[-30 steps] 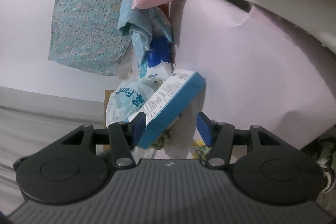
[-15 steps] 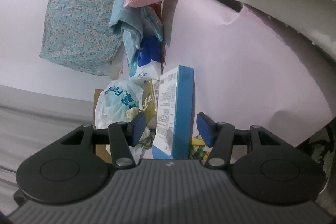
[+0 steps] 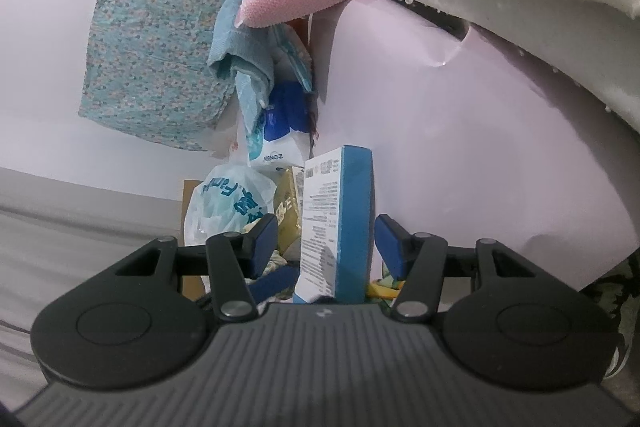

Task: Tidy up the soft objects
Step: 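Grasp the blue-and-white box with the left tool while the right tool releases it, then grasp the pink mesh sponge with the right tool while the left tool holds the box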

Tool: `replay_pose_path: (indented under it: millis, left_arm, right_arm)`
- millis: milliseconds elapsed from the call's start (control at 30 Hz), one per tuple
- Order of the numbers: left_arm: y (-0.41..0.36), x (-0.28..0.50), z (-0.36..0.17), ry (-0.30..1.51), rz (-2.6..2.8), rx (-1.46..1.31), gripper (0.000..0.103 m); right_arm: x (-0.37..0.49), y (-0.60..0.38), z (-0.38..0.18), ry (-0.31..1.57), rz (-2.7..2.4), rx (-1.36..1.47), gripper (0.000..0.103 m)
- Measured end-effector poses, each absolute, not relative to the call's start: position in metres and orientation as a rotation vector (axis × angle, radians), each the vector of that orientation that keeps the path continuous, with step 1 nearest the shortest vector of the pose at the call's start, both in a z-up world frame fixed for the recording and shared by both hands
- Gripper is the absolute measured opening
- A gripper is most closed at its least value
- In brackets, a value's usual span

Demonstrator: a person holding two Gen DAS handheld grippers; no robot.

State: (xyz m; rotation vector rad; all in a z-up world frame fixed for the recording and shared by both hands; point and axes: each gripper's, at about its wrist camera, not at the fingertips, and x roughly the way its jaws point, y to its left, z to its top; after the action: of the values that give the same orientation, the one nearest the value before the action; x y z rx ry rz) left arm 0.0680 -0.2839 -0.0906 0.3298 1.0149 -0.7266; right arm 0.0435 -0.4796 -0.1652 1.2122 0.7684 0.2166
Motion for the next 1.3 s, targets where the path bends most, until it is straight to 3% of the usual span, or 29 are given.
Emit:
replay_pose_path:
  millis: [267,333,900,1300]
  left_arm:
    - [-0.293,0.075,-0.091,1.026,-0.711,0.331,0.073]
    - [-0.298,0.080,-0.093,1.032,-0.708,0.329,0.078]
    - [-0.306,0.087,-0.106,1.059,-0.662,0.304,0.076]
    - [-0.290,0.087,-0.105,1.069,-0.673,0.236,0.076]
  right_arm:
    - [0.043,-0.486,-0.166,0.743,0.217,1.232,0.055]
    - [0.041,-0.488,-0.166,0.731,0.216,1.238,0.055]
    - [0.054,-0.509,-0.142,0.624,0.241,1.281,0.058]
    - [0.146,-0.536,-0.156,0.529,0.156,1.664,0.068]
